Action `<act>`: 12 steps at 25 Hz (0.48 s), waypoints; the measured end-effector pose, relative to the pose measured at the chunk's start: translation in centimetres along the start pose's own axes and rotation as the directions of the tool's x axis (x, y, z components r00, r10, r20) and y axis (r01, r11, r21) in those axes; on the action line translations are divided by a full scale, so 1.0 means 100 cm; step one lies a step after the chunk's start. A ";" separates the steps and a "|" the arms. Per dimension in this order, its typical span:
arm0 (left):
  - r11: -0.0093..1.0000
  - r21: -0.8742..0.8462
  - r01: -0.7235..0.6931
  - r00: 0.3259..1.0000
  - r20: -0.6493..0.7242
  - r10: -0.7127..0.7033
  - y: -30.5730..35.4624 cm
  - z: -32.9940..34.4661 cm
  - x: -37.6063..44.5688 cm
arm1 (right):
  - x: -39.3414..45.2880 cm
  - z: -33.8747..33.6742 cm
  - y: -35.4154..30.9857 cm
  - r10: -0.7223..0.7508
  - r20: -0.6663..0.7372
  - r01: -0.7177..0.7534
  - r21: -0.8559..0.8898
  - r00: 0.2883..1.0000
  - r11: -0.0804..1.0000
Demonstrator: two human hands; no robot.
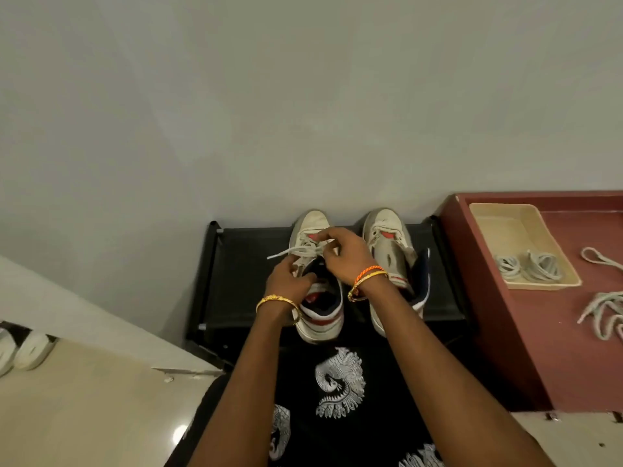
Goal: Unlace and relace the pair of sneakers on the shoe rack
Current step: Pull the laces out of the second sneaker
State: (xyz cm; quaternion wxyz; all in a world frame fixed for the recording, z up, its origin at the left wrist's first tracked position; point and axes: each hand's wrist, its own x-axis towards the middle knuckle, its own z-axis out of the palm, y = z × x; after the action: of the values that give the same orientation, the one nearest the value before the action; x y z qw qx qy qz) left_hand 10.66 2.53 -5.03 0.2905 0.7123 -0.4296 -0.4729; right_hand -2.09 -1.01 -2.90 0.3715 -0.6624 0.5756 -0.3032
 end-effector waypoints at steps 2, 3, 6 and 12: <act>0.998 0.040 -0.052 0.998 0.033 0.051 -0.002 0.001 0.007 | 0.011 0.012 0.001 -0.048 0.121 0.059 -0.095 0.992 0.994; 0.996 0.063 -0.068 0.997 0.033 0.066 -0.003 0.001 0.010 | 0.015 0.017 0.001 -0.064 0.176 0.091 -0.152 0.982 0.984; 0.993 0.081 -0.089 0.996 0.014 0.088 0.001 0.001 0.014 | 0.027 0.018 0.002 -0.065 0.173 0.088 -0.129 0.983 0.988; 0.982 0.176 -0.071 0.997 -0.004 0.073 0.001 0.003 0.018 | 0.030 -0.024 -0.018 0.073 -0.009 -0.054 0.573 0.997 0.818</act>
State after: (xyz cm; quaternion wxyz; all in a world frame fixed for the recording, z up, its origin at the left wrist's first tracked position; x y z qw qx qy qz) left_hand 10.71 0.94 -5.83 0.2457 0.7216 -0.4937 -0.4186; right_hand -2.66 -4.21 -0.16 0.5541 -0.4962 0.4855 -0.4593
